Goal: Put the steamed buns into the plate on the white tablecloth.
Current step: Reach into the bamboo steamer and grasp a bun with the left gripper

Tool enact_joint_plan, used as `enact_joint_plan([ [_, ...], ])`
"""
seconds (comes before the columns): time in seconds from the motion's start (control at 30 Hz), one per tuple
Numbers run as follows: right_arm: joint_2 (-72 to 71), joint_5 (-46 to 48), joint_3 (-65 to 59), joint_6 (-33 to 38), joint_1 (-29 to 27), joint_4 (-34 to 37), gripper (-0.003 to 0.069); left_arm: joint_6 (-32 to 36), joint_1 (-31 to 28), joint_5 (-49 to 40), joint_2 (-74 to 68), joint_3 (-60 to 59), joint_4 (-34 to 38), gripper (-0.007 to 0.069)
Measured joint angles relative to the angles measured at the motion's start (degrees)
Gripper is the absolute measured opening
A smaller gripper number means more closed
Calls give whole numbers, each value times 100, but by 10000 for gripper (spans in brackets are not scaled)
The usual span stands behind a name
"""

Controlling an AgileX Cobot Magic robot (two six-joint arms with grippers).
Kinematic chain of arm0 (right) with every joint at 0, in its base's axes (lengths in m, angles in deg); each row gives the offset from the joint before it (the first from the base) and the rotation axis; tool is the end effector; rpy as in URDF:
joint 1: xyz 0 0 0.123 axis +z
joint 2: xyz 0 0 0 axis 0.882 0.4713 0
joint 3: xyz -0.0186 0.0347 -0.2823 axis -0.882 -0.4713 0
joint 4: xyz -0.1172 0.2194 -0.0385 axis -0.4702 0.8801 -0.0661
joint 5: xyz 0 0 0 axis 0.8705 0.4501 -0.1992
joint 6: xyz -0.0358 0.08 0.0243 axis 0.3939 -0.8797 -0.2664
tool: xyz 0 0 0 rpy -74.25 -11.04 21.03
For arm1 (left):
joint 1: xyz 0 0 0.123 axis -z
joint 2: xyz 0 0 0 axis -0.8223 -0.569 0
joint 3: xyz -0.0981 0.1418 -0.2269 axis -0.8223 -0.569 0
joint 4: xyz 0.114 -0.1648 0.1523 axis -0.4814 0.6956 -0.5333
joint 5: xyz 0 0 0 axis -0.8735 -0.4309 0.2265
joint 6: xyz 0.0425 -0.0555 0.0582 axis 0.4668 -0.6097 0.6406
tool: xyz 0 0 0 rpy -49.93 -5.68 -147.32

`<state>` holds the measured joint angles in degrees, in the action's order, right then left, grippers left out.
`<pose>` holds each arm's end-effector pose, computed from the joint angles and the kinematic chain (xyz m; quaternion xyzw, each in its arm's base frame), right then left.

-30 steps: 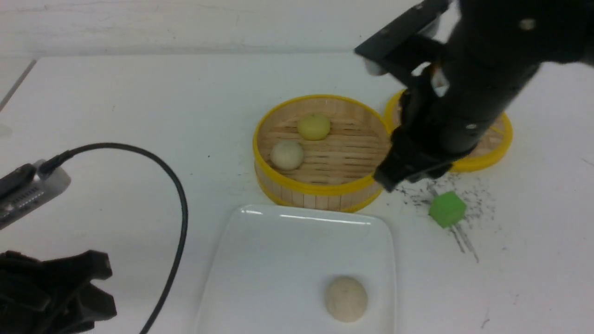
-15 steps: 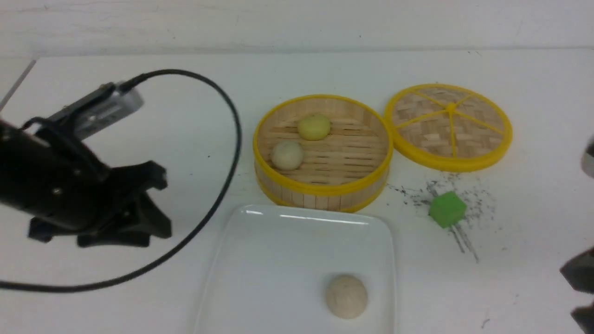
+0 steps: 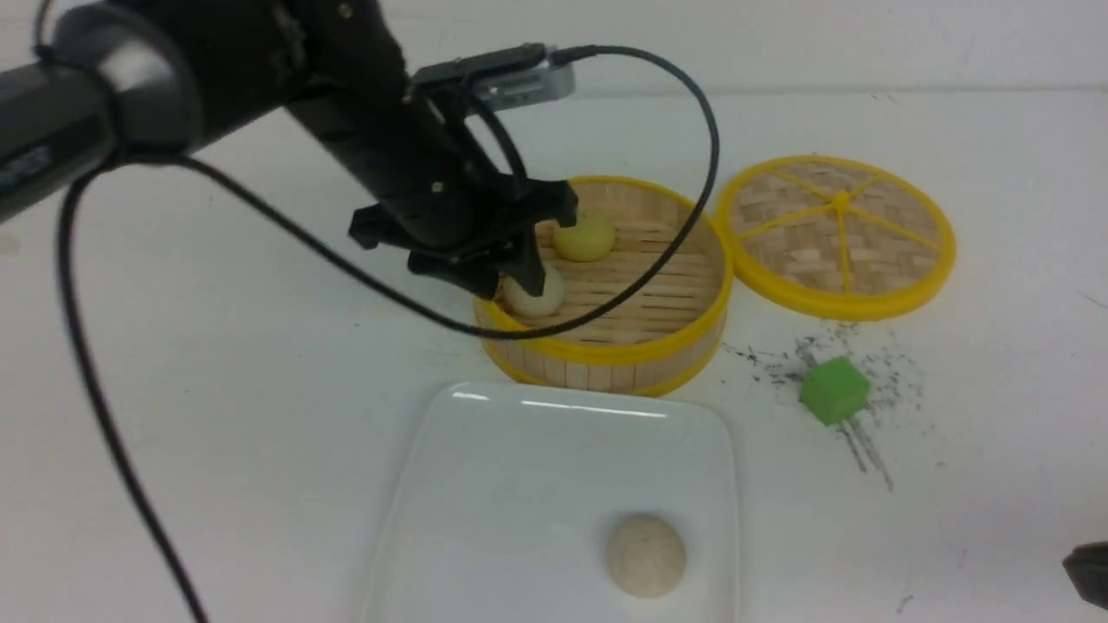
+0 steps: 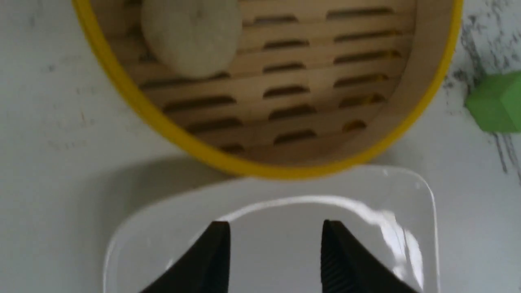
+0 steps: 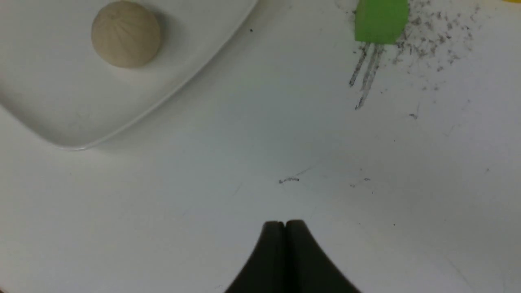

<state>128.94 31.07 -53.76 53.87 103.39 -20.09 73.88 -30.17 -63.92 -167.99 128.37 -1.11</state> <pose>0.0926 0.0679 0.2892 -0.2562 0.9005 0.0940 0.3385 0.3667 -0.1929 0.2913 0.1137 0.9598 -0.1750 0.1879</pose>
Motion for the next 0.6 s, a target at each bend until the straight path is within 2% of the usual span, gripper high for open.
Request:
enact_joint_plan([
  [0.13, 0, -62, 0, 0, 0, 5, -11, -278, 196, -203, -868, 1110, -724, 392],
  [0.33, 0, -76, 0, 0, 0, 5, -8, -340, 247, -366, -1628, 1772, -1118, 384],
  [0.47, 0, -76, 0, 0, 0, 5, -8, -347, 247, -167, -1843, 1783, -1162, 344],
  [0.6, 0, -76, 0, 0, 0, 5, -5, -367, 247, 117, -2020, 1791, -1169, 197],
])
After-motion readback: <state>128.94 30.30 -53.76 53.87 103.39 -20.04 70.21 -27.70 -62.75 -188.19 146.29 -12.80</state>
